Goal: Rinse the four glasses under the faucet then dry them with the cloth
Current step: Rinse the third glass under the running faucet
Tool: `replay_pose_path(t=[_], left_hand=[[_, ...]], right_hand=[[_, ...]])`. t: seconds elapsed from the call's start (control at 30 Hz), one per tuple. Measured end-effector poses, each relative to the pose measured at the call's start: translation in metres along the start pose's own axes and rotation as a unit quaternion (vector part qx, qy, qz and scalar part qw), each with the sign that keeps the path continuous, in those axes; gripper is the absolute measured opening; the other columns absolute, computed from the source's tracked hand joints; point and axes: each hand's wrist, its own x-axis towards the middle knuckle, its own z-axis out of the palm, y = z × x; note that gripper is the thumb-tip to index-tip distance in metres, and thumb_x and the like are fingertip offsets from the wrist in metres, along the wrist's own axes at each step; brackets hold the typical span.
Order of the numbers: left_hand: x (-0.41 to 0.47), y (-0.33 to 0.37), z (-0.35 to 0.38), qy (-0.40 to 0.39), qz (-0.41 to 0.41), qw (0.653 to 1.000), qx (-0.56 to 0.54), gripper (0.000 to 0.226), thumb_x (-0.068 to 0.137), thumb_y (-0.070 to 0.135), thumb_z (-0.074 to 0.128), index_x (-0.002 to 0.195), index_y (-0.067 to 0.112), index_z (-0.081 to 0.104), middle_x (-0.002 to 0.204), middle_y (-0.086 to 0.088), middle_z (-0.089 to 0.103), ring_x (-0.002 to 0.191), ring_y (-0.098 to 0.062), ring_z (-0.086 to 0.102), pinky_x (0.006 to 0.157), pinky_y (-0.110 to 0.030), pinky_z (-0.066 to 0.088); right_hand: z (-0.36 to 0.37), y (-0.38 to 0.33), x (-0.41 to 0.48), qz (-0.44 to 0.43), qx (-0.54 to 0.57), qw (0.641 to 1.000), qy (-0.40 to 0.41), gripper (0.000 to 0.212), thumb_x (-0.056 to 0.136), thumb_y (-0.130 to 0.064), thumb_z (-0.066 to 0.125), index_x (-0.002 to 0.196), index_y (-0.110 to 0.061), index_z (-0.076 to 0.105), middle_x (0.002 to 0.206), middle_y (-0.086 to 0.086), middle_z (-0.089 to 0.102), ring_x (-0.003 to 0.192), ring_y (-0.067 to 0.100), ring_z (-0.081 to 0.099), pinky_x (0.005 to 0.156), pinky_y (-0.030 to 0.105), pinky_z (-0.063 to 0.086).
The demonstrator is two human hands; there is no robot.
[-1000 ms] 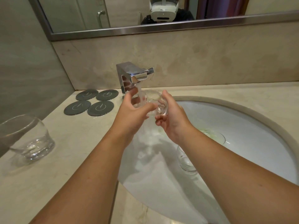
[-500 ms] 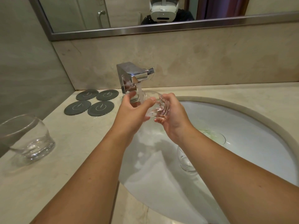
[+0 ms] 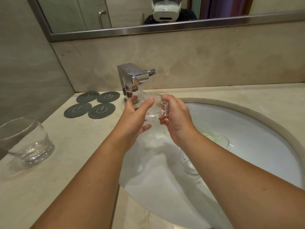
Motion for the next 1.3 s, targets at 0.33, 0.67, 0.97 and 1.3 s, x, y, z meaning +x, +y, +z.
replay_pose_path(t=[0.33,0.67,0.97,1.3], left_hand=[[0.0035,0.0008,-0.0017,0.039,0.019,0.998,-0.039,0.058,0.094,0.033,0.080,0.145,0.020,0.056,0.129,-0.007,0.073,0.101,-0.021,0.077,0.076,-0.032,0.060],[0.0010,-0.0003,0.0004,0.001,0.023,0.999,-0.023,0.067,0.098,0.022,0.076,0.155,0.029,0.042,0.133,0.003,0.068,0.124,-0.021,0.070,0.094,-0.037,0.056],[-0.0012,0.0012,0.0007,0.027,0.053,0.998,0.021,0.060,0.090,0.038,0.086,0.139,0.027,0.053,0.129,0.001,0.071,0.113,-0.016,0.075,0.081,-0.029,0.061],[-0.0005,0.0010,0.0001,-0.008,0.063,0.998,0.025,0.072,0.069,0.023,0.076,0.137,0.038,0.059,0.135,0.004,0.070,0.128,-0.017,0.066,0.114,-0.050,0.051]], right_hand=[[0.0016,0.0009,-0.0011,0.017,-0.042,0.999,-0.005,0.041,0.096,-0.050,0.070,0.122,-0.018,0.070,0.100,0.001,0.073,0.074,0.018,0.064,0.054,0.030,0.047],[0.0017,0.0008,-0.0011,0.032,0.019,0.999,-0.008,0.034,0.095,-0.030,0.067,0.117,-0.004,0.070,0.085,0.009,0.063,0.051,0.018,0.049,0.048,0.030,0.039],[0.0000,0.0010,0.0030,0.044,-0.003,0.999,0.003,0.033,0.094,-0.033,0.055,0.109,-0.009,0.071,0.089,0.010,0.067,0.062,0.020,0.056,0.048,0.028,0.043],[0.0017,-0.0023,-0.0042,0.084,0.018,0.996,0.023,0.044,0.097,-0.042,0.065,0.121,-0.005,0.069,0.084,0.007,0.065,0.051,0.016,0.047,0.048,0.029,0.036]])
